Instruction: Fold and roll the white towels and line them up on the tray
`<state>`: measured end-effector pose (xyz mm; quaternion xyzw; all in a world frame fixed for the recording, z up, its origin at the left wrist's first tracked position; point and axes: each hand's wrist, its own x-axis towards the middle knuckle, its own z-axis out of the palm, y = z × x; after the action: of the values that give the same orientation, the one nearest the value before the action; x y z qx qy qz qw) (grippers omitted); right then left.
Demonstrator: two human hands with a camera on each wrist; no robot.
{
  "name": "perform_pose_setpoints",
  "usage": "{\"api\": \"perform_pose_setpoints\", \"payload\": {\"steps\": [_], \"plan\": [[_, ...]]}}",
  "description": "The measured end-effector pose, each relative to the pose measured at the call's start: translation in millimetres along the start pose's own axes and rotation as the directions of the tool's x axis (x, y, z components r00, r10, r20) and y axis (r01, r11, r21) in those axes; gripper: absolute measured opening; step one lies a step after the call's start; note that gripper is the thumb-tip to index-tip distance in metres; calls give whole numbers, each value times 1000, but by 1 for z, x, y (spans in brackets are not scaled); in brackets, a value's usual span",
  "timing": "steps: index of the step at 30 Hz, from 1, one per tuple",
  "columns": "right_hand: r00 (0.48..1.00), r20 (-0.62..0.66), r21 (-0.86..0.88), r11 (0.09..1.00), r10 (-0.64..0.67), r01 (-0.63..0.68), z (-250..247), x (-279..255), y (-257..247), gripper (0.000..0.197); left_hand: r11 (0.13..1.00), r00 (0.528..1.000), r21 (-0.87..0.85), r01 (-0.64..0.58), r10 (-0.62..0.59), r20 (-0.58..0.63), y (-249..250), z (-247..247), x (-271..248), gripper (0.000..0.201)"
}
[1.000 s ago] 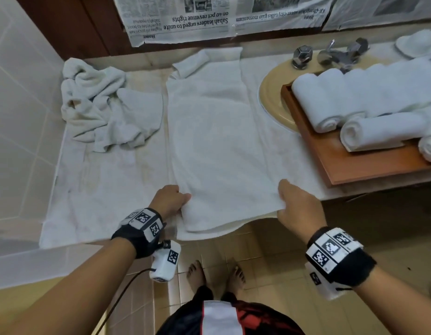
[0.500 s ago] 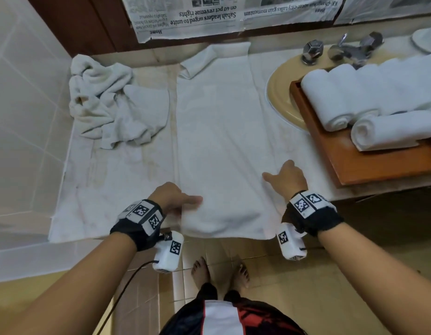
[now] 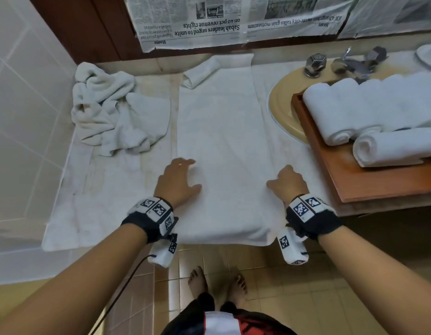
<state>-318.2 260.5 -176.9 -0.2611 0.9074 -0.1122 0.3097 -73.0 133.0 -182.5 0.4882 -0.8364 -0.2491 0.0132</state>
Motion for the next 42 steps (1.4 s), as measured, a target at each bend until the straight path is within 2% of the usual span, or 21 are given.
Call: {"api": "perform_pose_setpoints", "payload": {"steps": [2, 4, 6, 9, 11, 14, 17, 18, 20, 21, 24, 26, 28, 30, 31, 32, 34, 35, 37, 40, 42], "plan": [[1000, 8, -20, 1000, -19, 19, -1, 7, -9, 43, 979, 982, 154, -135, 112, 150, 10, 4, 16, 74], [999, 15, -27, 999, -31, 32, -4, 16, -18, 39, 946, 952, 268, -180, 99, 289, 14, 9, 35, 76], [999, 13, -20, 999, -41, 42, -9, 24, -27, 32, 917, 939, 353, -186, 60, 339, 14, 15, 52, 75], [999, -30, -3, 999, -39, 39, -16, 41, -40, 22, 897, 944, 403, -182, 45, 328, 15, 17, 79, 73], [997, -61, 32, 999, -38, 40, -19, 55, -48, 24, 898, 945, 403, -178, 41, 326, 16, 13, 101, 72], [998, -38, 115, 992, -47, 51, -23, 70, -66, 43, 903, 937, 392, -173, 28, 349, 17, 0, 141, 72], [996, 64, 124, 991, -64, 56, -29, 78, -81, 55, 908, 928, 391, -150, -8, 373, 19, -15, 179, 72], [995, 86, 132, 990, -55, 43, -31, 81, -82, 50, 909, 924, 393, -141, -21, 381, 19, -19, 192, 71], [992, 123, 170, 985, -22, 0, -35, 85, -80, 24, 911, 921, 394, -123, -42, 387, 21, -26, 212, 71], [988, 151, 162, 987, -9, -16, -35, 86, -76, 19, 912, 922, 394, -115, -49, 384, 22, -28, 220, 71], [958, 286, 129, 990, 16, -55, -36, 88, -67, 30, 916, 933, 388, -102, -48, 358, 24, -33, 241, 71], [967, 253, 128, 989, 41, -75, -38, 90, -62, 25, 922, 934, 376, -96, -47, 354, 24, -33, 250, 71], [993, 106, 17, 998, 53, -55, -40, 89, -60, 6, 928, 941, 363, -89, -41, 335, 21, -30, 255, 71], [998, -11, -170, 984, -54, 51, -33, 87, -63, 32, 935, 951, 344, -86, -26, 308, 19, -26, 255, 71], [990, -37, -207, 970, -134, 123, -28, 84, -69, 44, 941, 955, 328, -87, -16, 298, 18, -24, 254, 71], [978, -24, -225, 955, -205, 194, -22, 82, -75, 53, 945, 957, 313, -91, -4, 289, 16, -22, 252, 71], [949, 116, -306, 898, -293, 315, -6, 81, -83, 71, 944, 963, 313, -108, 22, 269, 7, -21, 242, 72], [937, 197, -366, 865, -288, 343, 1, 81, -82, 76, 941, 968, 321, -109, 26, 251, 0, -21, 237, 71], [925, 271, -439, 822, -265, 364, 7, 85, -73, 78, 941, 977, 334, -55, -18, 212, -20, -27, 223, 69], [917, 309, -483, 789, -253, 380, 4, 87, -64, 80, 928, 966, 365, 74, -158, 205, -33, -42, 199, 71], [926, 295, -487, 796, -236, 358, 3, 85, -67, 80, 926, 972, 373, 64, -143, 188, -19, -41, 178, 76]]}}
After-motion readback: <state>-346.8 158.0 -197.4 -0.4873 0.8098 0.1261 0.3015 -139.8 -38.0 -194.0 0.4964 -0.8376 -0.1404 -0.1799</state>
